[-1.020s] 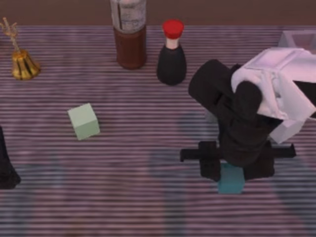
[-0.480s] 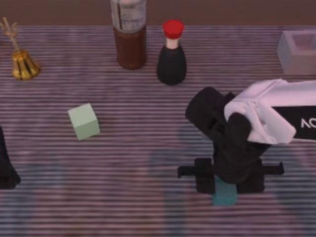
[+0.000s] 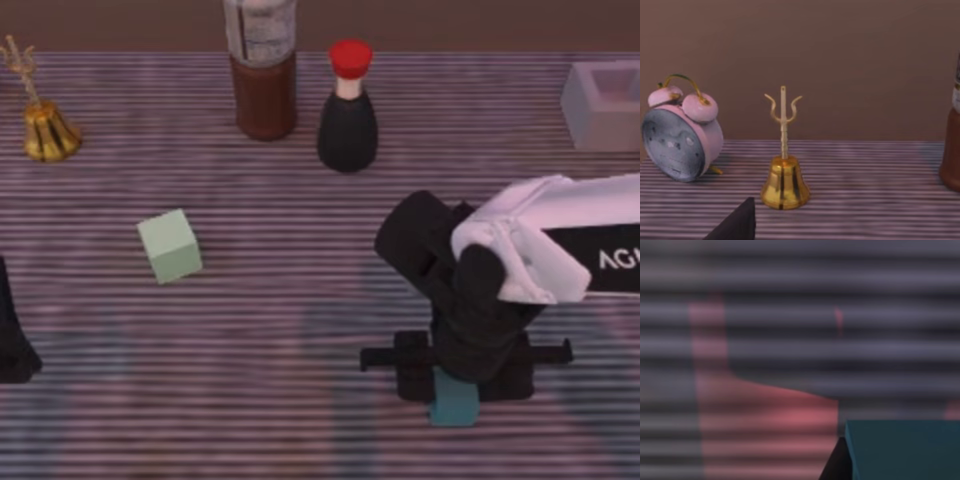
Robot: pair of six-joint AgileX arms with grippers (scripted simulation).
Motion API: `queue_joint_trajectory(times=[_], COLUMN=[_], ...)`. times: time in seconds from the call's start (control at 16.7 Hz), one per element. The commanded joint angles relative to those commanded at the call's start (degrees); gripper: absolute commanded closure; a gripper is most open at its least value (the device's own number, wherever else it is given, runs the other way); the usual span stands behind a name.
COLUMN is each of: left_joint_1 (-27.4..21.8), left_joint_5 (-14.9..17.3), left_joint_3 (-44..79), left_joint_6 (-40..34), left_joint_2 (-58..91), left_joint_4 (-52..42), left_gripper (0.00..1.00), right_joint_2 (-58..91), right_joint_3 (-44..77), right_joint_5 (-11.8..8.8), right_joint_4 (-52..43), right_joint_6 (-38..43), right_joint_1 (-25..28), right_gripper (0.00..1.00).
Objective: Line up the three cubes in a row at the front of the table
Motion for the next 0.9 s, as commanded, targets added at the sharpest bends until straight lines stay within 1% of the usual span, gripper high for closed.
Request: queue_joint_trajectory(times=[0.66, 0.72, 0.9], left_joint_1=[0.00, 0.00, 0.00], left_joint_5=[0.00, 0.00, 0.00], left_joint_3=[0.00, 0.00, 0.00], left_joint_6=[0.00, 0.00, 0.00], left_joint_2=[0.00, 0.00, 0.00], left_joint_4=[0.00, 0.00, 0.00], left_gripper=[0.00, 0.00, 0.00], right_joint_2=[0.00, 0.00, 0.00], right_joint_3=[0.00, 0.00, 0.00], right_joint_5=[0.00, 0.00, 0.00], right_joint_4=[0.00, 0.00, 0.00], right_joint_6=[0.00, 0.00, 0.00], right_joint_1=[0.00, 0.00, 0.00], right_gripper=[0.02, 0.00, 0.00])
